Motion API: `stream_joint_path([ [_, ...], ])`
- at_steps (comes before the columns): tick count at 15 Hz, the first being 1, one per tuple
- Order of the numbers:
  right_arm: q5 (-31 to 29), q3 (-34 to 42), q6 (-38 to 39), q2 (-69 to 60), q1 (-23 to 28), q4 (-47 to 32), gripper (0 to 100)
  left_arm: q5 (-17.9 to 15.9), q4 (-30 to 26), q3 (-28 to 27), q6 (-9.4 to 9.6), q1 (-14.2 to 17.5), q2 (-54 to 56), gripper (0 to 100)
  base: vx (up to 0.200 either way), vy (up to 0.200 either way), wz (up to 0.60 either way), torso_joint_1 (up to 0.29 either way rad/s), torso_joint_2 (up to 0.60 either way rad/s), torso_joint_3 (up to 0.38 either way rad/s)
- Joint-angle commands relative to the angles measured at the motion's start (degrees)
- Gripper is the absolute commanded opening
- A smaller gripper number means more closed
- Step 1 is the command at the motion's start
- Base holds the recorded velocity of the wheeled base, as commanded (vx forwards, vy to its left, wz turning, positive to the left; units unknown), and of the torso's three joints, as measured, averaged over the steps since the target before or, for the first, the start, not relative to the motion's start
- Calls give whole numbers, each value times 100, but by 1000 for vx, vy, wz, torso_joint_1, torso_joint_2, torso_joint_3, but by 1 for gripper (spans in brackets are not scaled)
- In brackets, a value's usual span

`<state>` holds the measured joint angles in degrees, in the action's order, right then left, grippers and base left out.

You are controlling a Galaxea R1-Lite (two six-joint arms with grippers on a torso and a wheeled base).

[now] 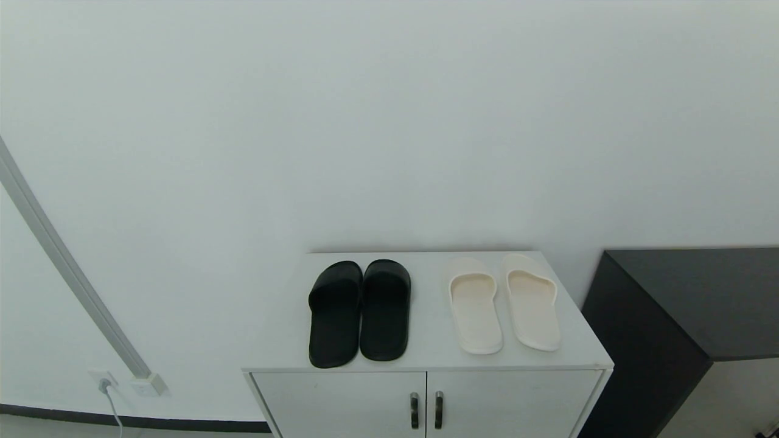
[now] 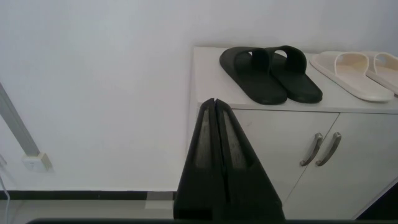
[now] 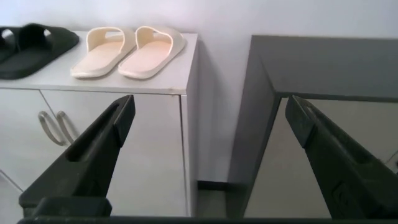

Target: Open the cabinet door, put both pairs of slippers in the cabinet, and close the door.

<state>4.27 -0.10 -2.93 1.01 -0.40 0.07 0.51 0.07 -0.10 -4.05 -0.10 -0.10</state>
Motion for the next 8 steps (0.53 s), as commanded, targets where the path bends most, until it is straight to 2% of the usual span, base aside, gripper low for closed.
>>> stream_joint_path([
  [1, -5, -649, 477, 496, -74, 107, 100, 2, 1, 1, 0, 1, -8, 0, 0, 0, 0, 0, 0, 0],
  [2, 57, -1590, 1242, 1006, -232, -69, 100, 2, 1, 1, -8, -8, -8, 0, 0, 0, 0, 0, 0, 0],
  [3, 268, -1950, 1215, 1683, -452, -412, 100, 2, 1, 1, 0, 1, -8, 0, 0, 0, 0, 0, 0, 0],
  [4, 320, -1959, 1084, 2043, -487, -464, 100, 2, 1, 1, 0, 1, -8, 0, 0, 0, 0, 0, 0, 0],
  [5, 435, -1871, 829, 2878, -601, -236, 100, 10, 1, 1, -8, 1, -8, 0, 0, 0, 0, 0, 0, 0],
  [7, 417, -1845, 952, 4144, -1032, 872, 100, 2, 1, 1, -8, 1, -8, 0, 0, 0, 0, 0, 0, 0],
  [8, 338, -1915, 978, 4610, -1225, 1153, 100, 2, 1, 1, -8, 1, -8, 0, 0, 0, 0, 0, 0, 0],
])
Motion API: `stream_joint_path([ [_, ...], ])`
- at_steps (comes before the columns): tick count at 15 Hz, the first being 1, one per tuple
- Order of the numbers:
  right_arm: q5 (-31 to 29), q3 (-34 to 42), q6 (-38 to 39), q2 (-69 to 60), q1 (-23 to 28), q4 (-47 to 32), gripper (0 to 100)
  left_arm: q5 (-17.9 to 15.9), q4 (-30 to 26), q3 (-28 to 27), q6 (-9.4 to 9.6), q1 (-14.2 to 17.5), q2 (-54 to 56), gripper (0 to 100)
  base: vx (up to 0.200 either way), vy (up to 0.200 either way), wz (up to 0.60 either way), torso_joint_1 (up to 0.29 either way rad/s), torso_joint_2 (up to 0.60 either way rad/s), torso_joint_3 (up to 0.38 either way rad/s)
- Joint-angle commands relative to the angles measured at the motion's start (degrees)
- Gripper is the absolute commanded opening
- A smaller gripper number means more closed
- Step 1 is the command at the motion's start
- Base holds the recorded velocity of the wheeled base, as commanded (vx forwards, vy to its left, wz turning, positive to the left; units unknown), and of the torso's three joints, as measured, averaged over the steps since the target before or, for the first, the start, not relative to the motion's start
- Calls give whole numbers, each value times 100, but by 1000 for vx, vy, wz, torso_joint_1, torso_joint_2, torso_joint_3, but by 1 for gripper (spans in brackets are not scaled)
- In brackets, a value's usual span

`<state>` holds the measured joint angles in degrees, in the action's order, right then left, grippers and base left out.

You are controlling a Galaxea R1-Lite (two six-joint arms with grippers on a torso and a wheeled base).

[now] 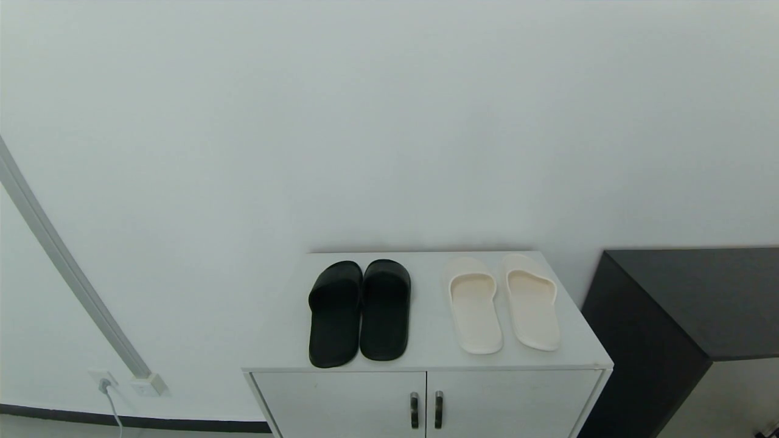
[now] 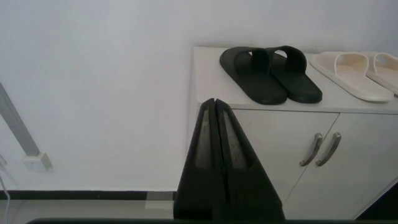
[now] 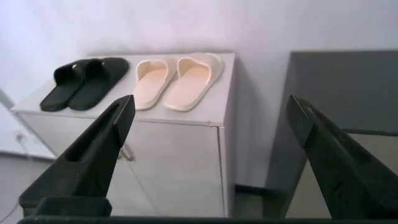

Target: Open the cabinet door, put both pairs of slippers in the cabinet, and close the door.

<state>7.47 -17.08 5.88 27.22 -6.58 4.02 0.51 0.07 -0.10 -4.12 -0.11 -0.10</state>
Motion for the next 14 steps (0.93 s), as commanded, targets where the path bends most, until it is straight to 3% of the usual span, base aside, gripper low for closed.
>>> stream_joint_path([
  [1, -211, -358, 116, 2393, -827, 846, 100, 2, 1, 1, -1, 2, -8, 0, 0, 0, 0, 0, 0, 0],
  [5, -1872, -1201, 1144, 3685, -2620, 872, 100, 2, 1, 1, -1, -7, -8, 0, 0, 0, 0, 0, 0, 0],
  [7, -2628, -1597, 1443, 4432, -3253, 881, 100, 2, 1, 1, -1, -7, -8, 0, 0, 0, 0, 0, 0, 0],
  [11, -3788, -2071, 1566, 5856, -3912, 1786, 100, 2, 1, 1, -1, -7, -8, 0, 0, 0, 0, 0, 0, 0],
  [14, -4386, -2089, 1531, 6805, -3991, 2999, 100, 2, 1, 1, -1, 2, -8, 0, 0, 0, 0, 0, 0, 0],
])
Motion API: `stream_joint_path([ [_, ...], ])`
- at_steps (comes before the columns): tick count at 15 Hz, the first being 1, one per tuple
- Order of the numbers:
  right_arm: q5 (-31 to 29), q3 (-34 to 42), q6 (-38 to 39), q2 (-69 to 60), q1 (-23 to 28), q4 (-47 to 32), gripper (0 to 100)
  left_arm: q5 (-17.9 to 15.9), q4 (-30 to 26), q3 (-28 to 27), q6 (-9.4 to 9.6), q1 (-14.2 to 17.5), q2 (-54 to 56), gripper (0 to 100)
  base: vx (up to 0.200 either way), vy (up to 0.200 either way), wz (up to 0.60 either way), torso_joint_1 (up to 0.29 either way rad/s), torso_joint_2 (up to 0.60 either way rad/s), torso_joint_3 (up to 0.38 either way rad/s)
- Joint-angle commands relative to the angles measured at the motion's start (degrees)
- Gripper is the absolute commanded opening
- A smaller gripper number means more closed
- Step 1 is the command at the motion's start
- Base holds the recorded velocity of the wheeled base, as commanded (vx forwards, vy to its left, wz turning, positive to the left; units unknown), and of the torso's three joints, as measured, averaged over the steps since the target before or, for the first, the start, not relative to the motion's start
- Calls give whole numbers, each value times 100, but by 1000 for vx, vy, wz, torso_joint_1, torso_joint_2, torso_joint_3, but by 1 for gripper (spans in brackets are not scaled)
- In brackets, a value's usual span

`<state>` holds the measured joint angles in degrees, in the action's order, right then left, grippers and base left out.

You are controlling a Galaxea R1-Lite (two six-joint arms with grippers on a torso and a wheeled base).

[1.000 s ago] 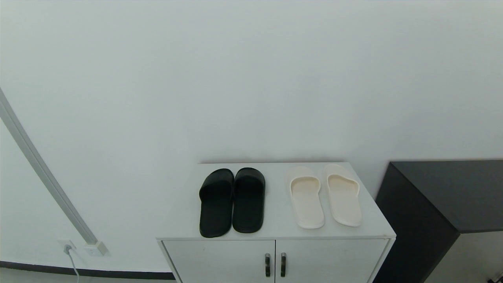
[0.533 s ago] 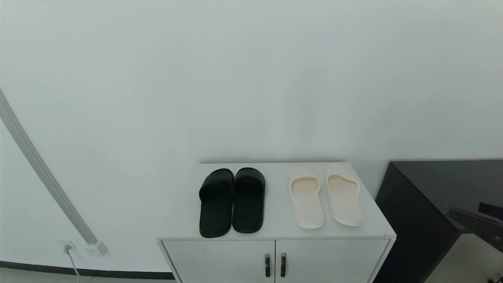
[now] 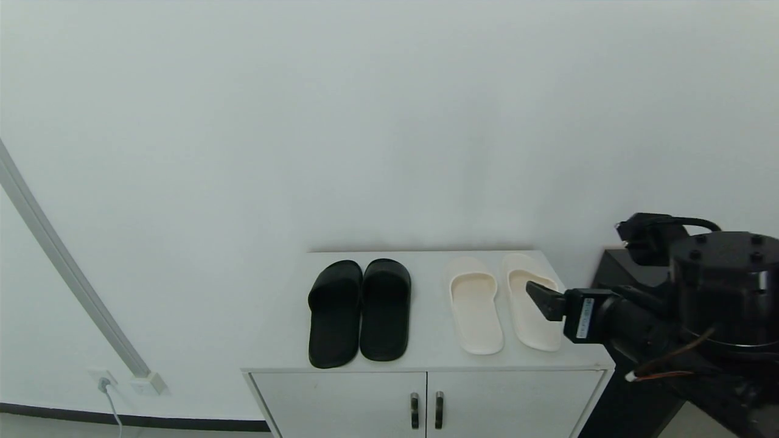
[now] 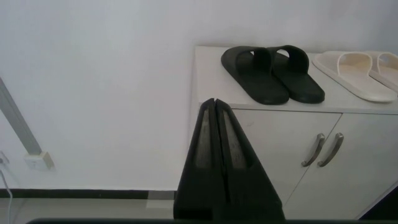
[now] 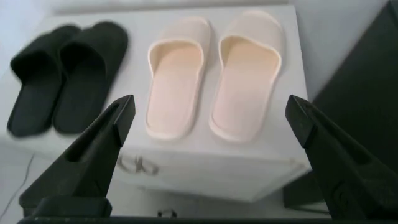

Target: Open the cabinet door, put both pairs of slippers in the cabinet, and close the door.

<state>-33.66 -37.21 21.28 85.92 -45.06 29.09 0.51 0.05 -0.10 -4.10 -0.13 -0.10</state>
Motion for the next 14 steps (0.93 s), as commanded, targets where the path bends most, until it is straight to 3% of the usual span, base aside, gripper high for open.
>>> stream_joint_path([
  [1, -457, -94, -54, 1269, -135, 897, 100, 2, 4, 1, -3, 5, -8, 0, 0, 0, 0, 0, 0, 0],
  [7, -721, -560, -72, 2324, -47, 1284, 100, 2, 4, 1, -3, 5, -8, 0, 0, 0, 0, 0, 0, 0],
  [14, -677, -1201, -81, 3291, 436, 1626, 100, 2, 4, 1, -12, 5, -8, 0, 0, 0, 0, 0, 0, 0],
])
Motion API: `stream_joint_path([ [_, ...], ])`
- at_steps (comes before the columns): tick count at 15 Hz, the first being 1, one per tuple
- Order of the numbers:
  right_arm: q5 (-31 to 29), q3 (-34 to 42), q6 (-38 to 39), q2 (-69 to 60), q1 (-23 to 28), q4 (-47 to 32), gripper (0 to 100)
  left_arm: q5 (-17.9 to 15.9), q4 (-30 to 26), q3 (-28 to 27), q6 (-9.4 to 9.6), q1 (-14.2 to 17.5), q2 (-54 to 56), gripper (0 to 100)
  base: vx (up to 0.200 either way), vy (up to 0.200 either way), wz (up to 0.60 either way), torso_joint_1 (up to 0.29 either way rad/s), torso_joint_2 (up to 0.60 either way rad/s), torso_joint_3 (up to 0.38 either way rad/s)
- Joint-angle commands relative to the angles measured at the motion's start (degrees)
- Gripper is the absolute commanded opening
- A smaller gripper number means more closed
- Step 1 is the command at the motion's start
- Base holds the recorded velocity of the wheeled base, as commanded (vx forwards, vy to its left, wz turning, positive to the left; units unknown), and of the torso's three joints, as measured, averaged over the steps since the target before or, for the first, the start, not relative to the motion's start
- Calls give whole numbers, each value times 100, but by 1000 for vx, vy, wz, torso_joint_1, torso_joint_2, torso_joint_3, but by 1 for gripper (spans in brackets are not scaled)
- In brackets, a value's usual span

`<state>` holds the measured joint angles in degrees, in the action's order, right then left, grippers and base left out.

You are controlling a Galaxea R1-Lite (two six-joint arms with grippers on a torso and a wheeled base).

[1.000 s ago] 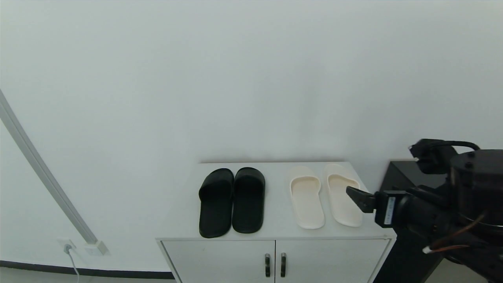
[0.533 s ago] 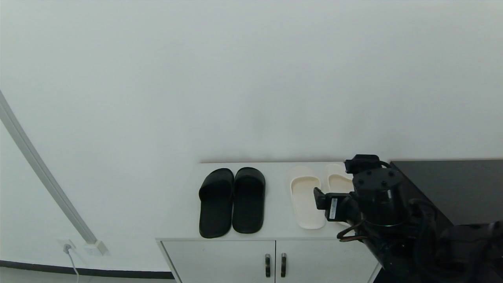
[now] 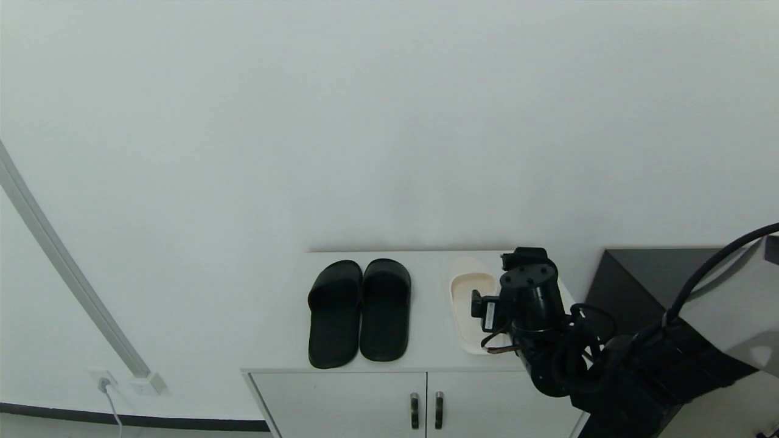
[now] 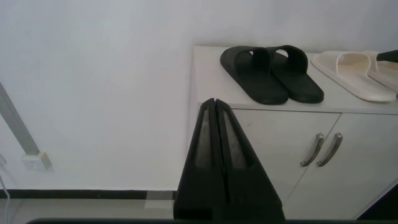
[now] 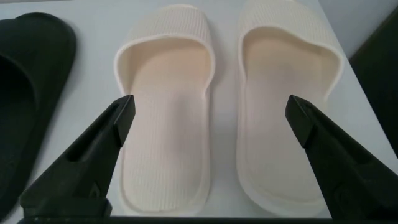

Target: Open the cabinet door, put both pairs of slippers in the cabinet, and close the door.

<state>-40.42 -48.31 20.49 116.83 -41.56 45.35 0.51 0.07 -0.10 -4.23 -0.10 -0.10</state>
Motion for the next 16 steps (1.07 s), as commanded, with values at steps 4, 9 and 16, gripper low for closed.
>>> stream_joint_path([
  [4, 17, -302, 7, 472, 192, 18, 100, 2, 1, 1, 1, 1, -8, 0, 0, 0, 0, 0, 0, 0],
  [9, 246, -548, -335, 850, 403, 528, 100, 2, 1, 1, 1, -8, -8, 0, 0, 0, 0, 0, 0, 0],
  [16, 316, -1128, -643, 1395, 693, 862, 100, 2, 1, 1, 1, -8, -8, 0, 0, 0, 0, 0, 0, 0],
])
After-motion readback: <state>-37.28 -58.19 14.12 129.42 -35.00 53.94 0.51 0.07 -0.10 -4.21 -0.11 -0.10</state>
